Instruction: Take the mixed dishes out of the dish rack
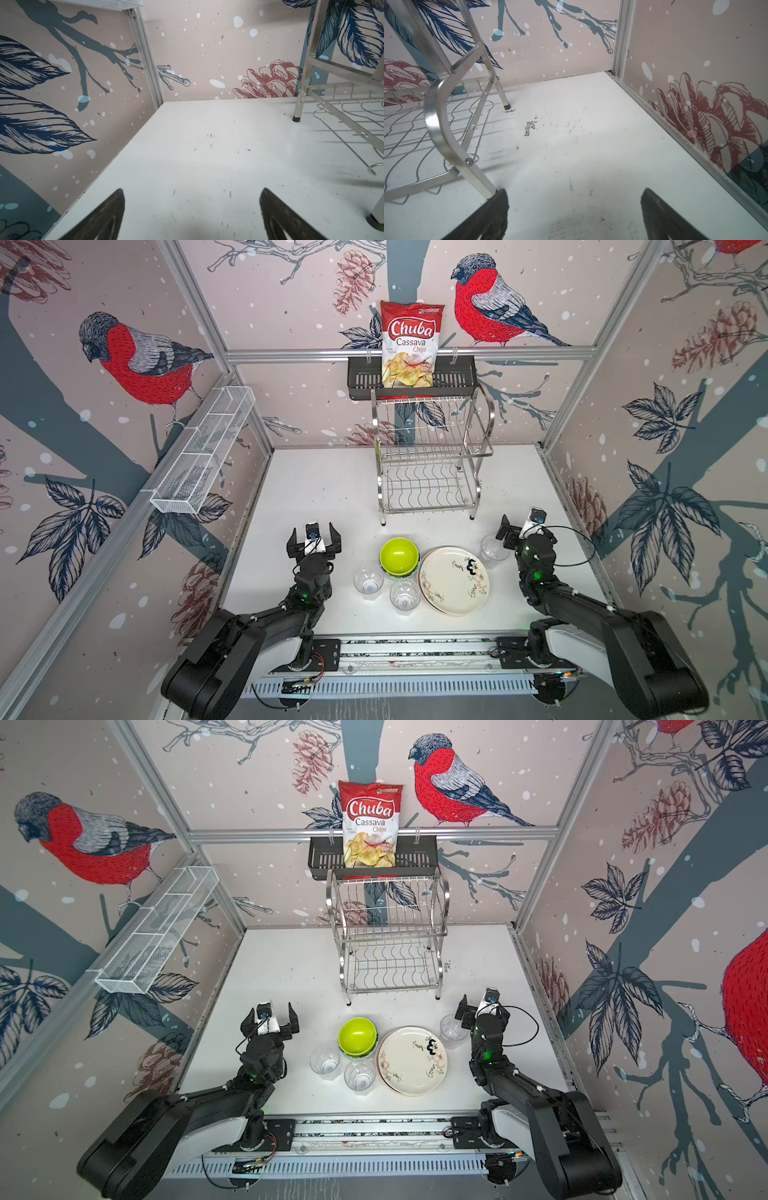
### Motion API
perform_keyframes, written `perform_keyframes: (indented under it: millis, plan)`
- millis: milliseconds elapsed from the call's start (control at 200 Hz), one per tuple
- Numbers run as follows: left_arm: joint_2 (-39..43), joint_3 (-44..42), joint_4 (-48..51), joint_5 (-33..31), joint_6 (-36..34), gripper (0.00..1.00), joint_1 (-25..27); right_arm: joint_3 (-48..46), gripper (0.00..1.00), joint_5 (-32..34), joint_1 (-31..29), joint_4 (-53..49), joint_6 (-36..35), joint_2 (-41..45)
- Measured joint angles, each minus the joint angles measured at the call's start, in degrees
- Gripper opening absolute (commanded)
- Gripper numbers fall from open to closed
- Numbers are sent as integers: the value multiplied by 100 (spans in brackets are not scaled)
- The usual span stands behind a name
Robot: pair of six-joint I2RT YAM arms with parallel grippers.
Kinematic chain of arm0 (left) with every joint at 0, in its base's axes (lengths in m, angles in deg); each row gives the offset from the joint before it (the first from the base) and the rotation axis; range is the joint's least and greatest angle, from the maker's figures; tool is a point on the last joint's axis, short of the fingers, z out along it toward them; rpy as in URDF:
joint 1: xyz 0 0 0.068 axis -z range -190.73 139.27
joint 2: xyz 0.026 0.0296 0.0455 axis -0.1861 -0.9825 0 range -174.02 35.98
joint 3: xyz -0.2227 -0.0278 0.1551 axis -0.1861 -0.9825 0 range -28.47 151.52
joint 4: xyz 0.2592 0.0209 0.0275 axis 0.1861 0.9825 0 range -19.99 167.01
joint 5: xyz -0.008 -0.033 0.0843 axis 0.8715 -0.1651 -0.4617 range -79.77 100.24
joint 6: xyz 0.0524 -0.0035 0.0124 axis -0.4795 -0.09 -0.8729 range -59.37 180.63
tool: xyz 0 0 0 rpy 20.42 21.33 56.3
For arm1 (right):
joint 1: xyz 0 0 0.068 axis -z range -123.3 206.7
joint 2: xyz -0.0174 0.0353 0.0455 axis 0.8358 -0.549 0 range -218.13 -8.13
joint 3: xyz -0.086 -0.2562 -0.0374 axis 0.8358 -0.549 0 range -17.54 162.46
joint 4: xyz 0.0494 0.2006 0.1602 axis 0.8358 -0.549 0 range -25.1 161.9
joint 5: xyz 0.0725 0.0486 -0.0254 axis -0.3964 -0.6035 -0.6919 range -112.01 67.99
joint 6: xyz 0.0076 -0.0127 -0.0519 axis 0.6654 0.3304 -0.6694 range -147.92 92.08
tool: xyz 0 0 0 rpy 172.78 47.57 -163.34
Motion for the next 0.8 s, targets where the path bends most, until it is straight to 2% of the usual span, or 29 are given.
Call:
perform_keyframes:
  millis: [410,545,625,800]
  plan:
    - [-1718,745,-1161,553,-306,100,-765,1228,99,-223,323,205,-186,-1580]
    - [-2186,651,-1611,643,-330,100,-984,1045,99,-269,450,533,-435,-1740]
    - [-2203,588,-1775,920,-238,100,-1174,898,100,-393,675,697,-435,-1797]
    - [-2472,542,-2061,1353,94,100,-1589,188,99,-822,1143,1766,-245,-1991]
